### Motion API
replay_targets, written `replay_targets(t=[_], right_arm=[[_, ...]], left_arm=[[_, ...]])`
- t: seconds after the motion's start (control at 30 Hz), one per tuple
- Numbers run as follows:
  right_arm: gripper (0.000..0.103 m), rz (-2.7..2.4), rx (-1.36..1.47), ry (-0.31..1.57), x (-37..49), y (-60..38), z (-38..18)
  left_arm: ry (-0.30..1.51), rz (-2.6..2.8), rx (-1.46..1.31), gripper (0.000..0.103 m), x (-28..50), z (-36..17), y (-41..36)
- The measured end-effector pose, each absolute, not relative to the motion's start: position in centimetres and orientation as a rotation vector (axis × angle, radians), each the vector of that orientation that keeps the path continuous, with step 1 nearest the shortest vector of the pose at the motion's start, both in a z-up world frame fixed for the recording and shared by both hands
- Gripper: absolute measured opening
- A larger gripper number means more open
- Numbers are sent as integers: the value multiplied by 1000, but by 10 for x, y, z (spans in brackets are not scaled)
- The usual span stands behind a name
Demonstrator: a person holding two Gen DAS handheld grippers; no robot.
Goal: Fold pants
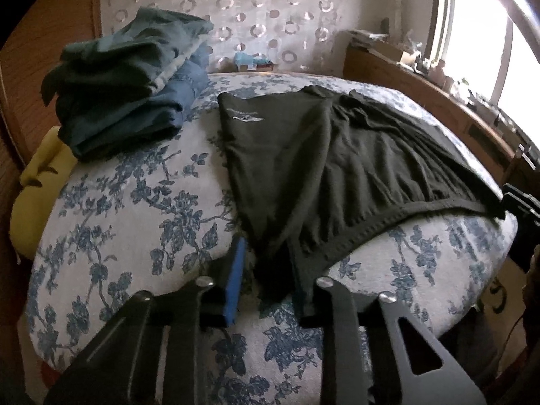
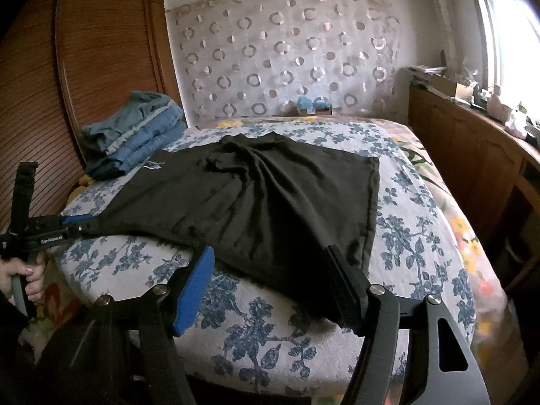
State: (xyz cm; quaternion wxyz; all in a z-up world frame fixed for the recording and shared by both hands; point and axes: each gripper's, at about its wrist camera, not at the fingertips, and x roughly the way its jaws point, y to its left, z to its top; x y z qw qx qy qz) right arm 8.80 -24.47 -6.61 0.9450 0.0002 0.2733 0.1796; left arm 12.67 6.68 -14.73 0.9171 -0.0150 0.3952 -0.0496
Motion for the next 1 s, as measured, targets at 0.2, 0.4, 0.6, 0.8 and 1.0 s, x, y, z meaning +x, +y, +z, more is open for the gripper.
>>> replay_targets(t=[0.2,0.4,0.6,0.8,1.0], right_arm=[[68,365,5,557,84,-247,-68],[68,349,25,560,82,-254,-69],[68,342,39,559,78,-261,-69],[68,333,49,549,72,-273,-66],[68,317,64,536,63,-286,-64]], left_arm=[[806,-140,-17,5,129,-141,58],[752,-193,-31,5,129,-113,47],[721,-266,-14,5,134,-92,18],[705,-339,-5,5,146,-75,-19],[681,-409,25,5,157,-54,-59]])
